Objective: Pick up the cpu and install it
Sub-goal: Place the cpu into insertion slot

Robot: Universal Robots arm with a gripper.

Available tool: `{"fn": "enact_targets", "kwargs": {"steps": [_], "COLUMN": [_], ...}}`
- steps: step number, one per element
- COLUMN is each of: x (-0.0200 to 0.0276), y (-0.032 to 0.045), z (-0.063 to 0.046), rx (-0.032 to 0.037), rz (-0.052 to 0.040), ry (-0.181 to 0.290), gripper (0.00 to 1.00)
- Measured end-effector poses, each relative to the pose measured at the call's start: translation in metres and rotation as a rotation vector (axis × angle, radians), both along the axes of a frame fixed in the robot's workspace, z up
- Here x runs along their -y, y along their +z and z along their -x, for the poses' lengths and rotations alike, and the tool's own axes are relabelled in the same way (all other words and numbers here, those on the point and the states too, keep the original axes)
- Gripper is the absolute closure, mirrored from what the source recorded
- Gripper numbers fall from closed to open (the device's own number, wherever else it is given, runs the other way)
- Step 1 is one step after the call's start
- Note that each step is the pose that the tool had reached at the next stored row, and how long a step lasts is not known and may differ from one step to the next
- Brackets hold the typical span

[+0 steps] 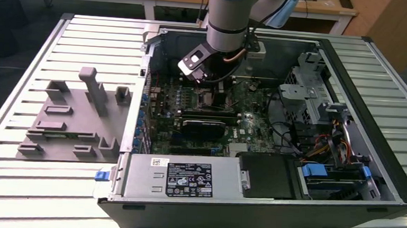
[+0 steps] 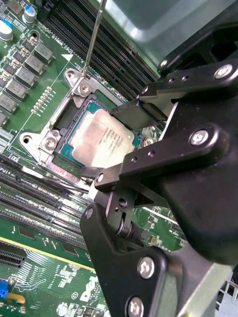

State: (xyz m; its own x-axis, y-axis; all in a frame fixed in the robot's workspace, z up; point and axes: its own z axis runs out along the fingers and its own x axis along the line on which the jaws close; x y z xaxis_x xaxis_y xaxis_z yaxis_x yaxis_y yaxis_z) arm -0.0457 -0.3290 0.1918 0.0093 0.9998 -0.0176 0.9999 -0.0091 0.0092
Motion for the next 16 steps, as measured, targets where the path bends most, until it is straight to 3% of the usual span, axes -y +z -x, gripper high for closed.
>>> {"fn": "enact_targets", "kwargs": {"steps": [12, 16], "x": [-0.0009, -0.0009], "y": [-0.0002, -0.0002], "z": [0.0, 0.0], "rx": [0.0002, 0.0001], "rz": [-0.0003, -0.0001], "ry": [0.0, 0.0], "gripper": [0.46, 0.38]}}
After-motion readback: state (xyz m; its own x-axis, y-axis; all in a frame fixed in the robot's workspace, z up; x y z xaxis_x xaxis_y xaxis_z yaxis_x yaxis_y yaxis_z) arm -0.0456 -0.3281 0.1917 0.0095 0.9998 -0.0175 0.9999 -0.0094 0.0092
